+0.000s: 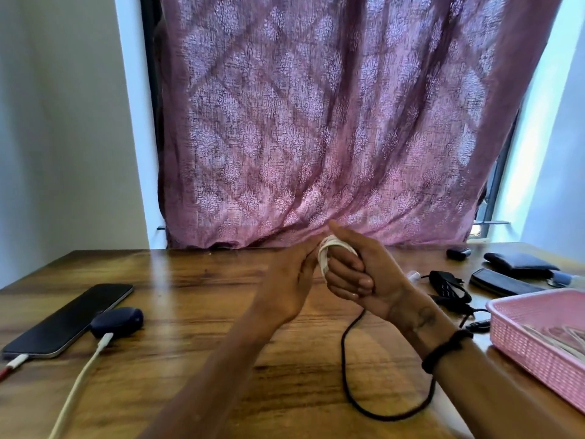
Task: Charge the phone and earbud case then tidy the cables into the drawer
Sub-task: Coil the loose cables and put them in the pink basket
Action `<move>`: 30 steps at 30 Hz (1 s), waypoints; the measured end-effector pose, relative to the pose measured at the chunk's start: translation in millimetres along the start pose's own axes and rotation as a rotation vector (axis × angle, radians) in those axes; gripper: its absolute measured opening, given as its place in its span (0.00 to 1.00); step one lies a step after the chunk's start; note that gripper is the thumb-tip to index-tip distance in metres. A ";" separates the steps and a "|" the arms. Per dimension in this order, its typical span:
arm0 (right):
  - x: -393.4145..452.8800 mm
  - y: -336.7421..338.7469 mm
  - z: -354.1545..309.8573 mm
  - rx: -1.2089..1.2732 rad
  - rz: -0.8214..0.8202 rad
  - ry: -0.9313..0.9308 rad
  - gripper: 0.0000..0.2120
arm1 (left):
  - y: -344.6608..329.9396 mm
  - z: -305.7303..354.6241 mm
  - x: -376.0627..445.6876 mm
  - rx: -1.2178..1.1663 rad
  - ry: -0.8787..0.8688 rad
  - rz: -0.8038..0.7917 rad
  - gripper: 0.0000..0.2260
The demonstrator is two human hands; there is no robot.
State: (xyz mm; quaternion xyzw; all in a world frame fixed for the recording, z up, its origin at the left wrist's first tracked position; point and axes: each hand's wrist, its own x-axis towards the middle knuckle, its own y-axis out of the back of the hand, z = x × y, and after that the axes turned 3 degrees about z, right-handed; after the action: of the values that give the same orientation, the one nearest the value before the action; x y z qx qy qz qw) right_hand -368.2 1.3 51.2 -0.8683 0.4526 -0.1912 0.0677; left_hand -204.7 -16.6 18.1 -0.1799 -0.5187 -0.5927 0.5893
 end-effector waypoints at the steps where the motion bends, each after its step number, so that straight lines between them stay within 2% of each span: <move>1: 0.4 2.8 -0.9 0.064 0.010 0.017 0.32 | -3.9 6.9 -1.0 -0.137 0.079 -0.010 0.15; 4: -1.4 12.1 -5.8 0.184 0.107 0.099 0.32 | -12.8 29.6 0.2 -0.620 0.425 -0.070 0.17; 7: -1.6 21.5 -4.8 0.264 0.188 0.116 0.32 | -23.9 34.5 -2.0 -0.639 0.492 -0.069 0.12; 10: 1.3 17.0 -0.8 0.236 0.197 0.063 0.31 | -30.2 23.4 -8.6 -0.576 0.504 0.075 0.12; 12: 1.6 11.0 2.2 0.080 0.399 0.062 0.29 | -29.9 18.2 -10.7 -0.490 0.480 0.075 0.11; 15: -2.2 9.4 4.1 -0.388 0.814 0.157 0.27 | -31.0 26.2 -10.5 -0.470 0.453 0.056 0.09; 18: -27.0 6.6 -7.0 -0.712 1.017 0.282 0.30 | -46.5 48.2 -6.1 -0.425 0.386 0.010 0.09; 20: -52.5 9.1 -29.3 -0.869 1.036 0.333 0.26 | -64.8 67.4 4.4 -0.471 0.411 0.016 0.10; 24: -108.5 44.3 -91.2 -1.185 1.030 0.239 0.16 | -116.3 120.2 47.2 -0.616 0.488 0.040 0.09; 26: -139.9 71.4 -116.0 -1.213 1.019 0.262 0.08 | -147.0 143.1 64.2 -0.648 0.544 -0.009 0.10; 28: -176.8 95.7 -136.2 -1.207 0.978 0.263 0.06 | -176.3 165.0 70.3 -0.575 0.590 -0.106 0.18; 30: -205.3 113.7 -147.0 -1.189 0.894 0.122 0.08 | -198.3 175.1 65.8 -0.413 0.561 -0.218 0.20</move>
State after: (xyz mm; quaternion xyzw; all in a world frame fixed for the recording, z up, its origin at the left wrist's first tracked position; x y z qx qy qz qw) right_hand -618.6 110.0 97.4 -0.4796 0.7925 0.0837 -0.3673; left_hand -465.8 48.3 62.0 -0.0691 -0.2224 -0.7706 0.5933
